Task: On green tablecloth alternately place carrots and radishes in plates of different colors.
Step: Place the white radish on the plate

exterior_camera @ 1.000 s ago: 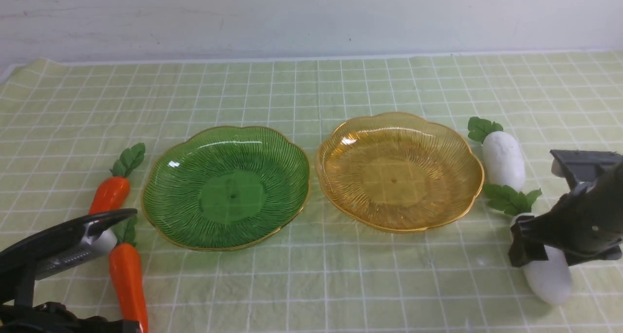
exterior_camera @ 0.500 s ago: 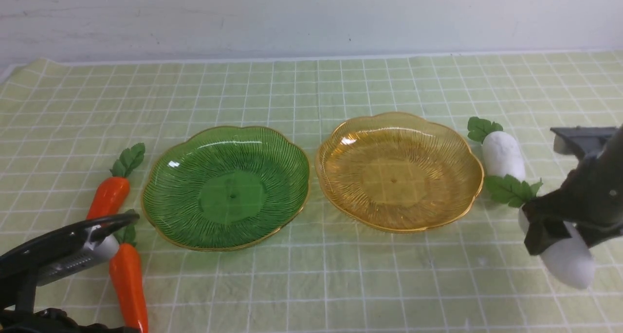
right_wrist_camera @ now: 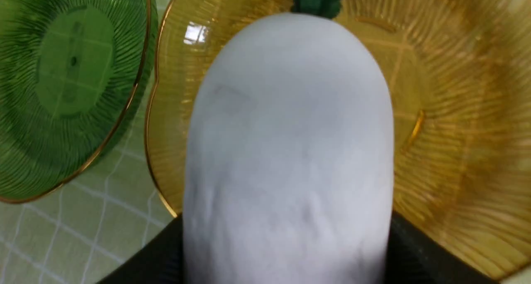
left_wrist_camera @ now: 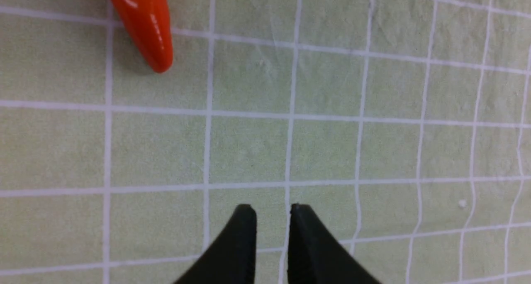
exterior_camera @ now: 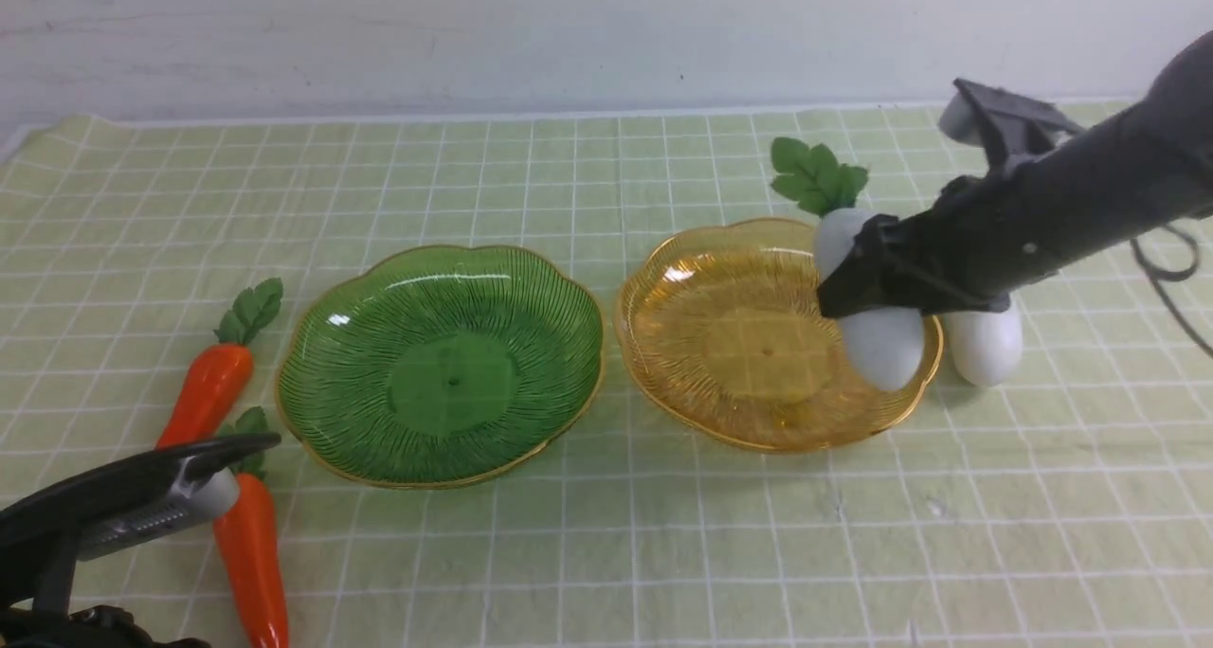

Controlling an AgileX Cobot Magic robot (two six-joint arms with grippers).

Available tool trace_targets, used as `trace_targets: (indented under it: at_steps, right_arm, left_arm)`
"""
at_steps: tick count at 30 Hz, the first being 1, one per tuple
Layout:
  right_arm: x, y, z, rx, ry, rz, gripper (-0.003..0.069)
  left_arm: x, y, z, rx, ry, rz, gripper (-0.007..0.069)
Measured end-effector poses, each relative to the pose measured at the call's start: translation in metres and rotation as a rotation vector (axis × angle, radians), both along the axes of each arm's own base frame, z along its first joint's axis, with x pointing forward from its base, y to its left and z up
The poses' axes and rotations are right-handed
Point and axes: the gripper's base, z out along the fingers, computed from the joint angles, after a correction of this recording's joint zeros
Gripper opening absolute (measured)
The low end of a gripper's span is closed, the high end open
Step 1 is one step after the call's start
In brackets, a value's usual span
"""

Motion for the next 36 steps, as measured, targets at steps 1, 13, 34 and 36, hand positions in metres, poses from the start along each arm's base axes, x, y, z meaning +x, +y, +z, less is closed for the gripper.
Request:
trace_targets:
  at_steps: [1, 13, 34, 36]
  right_arm:
    - [0.004, 0.004, -0.007, -0.003, -0.010, -0.003, 0.0476]
    - [0.023, 0.010, -0.041, -0.023, -0.040, -0.092, 0.0640]
    - [0.059, -0.098, -0.052, -0.152, -0.136, -0.338, 0.0644]
    - [0.061, -0.099, -0.066, -0.158, -0.108, -0.339, 0.0634]
  left_arm:
    - [0.000, 0.000, 0.000, 0.000, 0.000, 0.000, 0.0101]
    - [-0.001, 0.000, 0.000, -0.001, 0.013, -0.006, 0.0101]
    - [-0.001, 0.000, 0.000, -0.001, 0.015, -0.007, 0.0101]
    - [-0.001, 0.000, 0.000, -0.001, 0.015, -0.007, 0.0101]
